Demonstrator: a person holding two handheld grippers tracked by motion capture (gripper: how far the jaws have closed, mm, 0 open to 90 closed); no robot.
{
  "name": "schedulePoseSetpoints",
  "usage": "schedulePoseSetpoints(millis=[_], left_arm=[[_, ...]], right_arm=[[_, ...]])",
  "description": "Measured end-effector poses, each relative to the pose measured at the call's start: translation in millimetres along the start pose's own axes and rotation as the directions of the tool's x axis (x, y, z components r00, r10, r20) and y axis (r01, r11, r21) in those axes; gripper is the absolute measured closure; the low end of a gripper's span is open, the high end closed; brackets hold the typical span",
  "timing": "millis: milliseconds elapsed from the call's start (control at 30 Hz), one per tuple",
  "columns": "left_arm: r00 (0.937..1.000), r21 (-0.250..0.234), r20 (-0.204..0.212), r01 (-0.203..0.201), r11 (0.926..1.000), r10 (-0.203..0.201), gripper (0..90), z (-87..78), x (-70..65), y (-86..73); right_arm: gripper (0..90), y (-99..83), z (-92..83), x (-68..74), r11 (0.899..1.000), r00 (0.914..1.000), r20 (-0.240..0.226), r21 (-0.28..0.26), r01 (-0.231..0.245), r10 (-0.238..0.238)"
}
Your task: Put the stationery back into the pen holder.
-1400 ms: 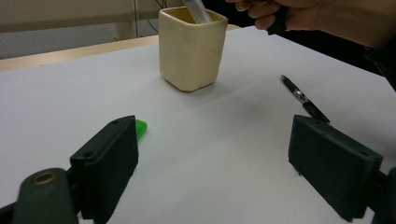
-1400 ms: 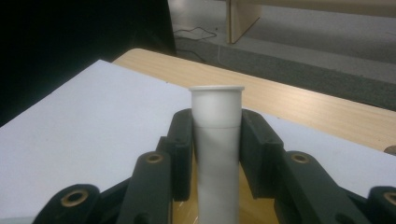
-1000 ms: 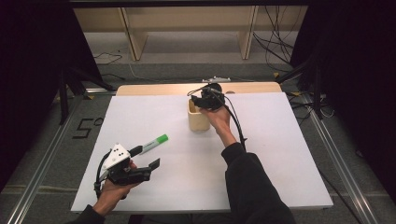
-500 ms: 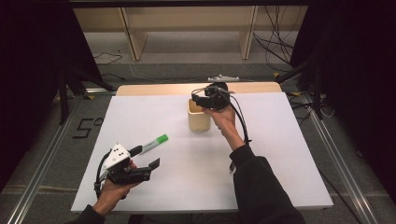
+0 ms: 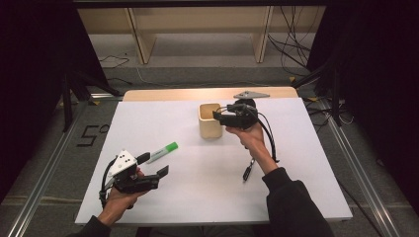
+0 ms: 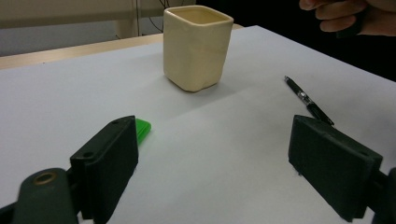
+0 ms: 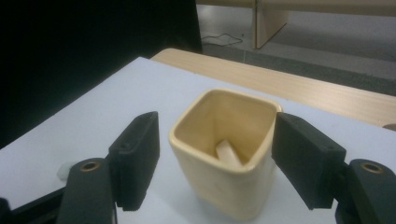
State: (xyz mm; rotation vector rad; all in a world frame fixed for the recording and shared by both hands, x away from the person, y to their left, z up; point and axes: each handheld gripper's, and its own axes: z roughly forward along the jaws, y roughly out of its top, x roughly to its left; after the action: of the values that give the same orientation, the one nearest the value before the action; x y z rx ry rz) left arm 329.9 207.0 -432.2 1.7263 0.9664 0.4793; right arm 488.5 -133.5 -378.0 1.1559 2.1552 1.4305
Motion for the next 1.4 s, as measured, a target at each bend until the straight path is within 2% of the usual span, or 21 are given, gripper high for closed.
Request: schedulePoseSetpoints(millis=[100, 300, 533, 833, 1000, 1200, 1300, 1400], left_arm=[[0.9997, 0.018, 0.010, 0.020, 0.9996, -0.020, 15.4, 2.7, 3.7, 2.0], [0.9998, 0.065, -0.020, 0.011, 0.9978, -0.009, 15.4, 8.1, 10.5, 8.4], [0.9996, 0.093, -0.029, -0.003, 0.9957, 0.006, 15.3, 14.4, 14.4, 15.1], [0.9991, 0.132, -0.043, 0.003, 0.9913, 0.003, 15.3, 23.0, 20.3, 17.1], [0.9988, 0.152, -0.047, -0.001, 0.9884, 0.009, 15.3, 27.6, 23.6, 21.7], [0.9969, 0.211, -0.056, -0.041, 0.9766, 0.054, 15.4, 38.9, 26.8, 29.2], [0.9945, 0.249, -0.059, -0.070, 0.9660, 0.087, 15.5, 45.6, 28.9, 34.3], [0.9902, 0.294, -0.055, -0.107, 0.9500, 0.128, 15.5, 52.0, 31.4, 39.5]], right_arm=[[31.9, -7.2, -6.8, 0.9, 1.000, 0.9999, -0.016, -0.003, 0.000, 0.000], [31.5, -19.7, -20.4, 5.4, 1.000, 0.9990, -0.044, -0.017, 0.001, -0.002], [29.8, -34.4, -33.8, 5.3, 1.000, 0.9973, -0.073, -0.022, -0.004, 0.002], [29.0, -50.4, -50.1, 8.1, 0.998, 0.9957, -0.092, -0.063, -0.009, 0.003], [27.4, -57.5, -55.9, 11.2, 0.998, 0.9947, -0.103, -0.056, -0.008, 0.002], [26.7, -66.5, -62.8, 12.2, 0.999, 0.9933, -0.115, -0.051, -0.010, 0.004], [26.5, -70.0, -66.7, 12.1, 0.999, 0.9931, -0.117, -0.048, -0.014, 0.009], [26.1, -74.6, -69.6, 12.4, 0.999, 0.9928, -0.120, -0.039, -0.013, 0.008]])
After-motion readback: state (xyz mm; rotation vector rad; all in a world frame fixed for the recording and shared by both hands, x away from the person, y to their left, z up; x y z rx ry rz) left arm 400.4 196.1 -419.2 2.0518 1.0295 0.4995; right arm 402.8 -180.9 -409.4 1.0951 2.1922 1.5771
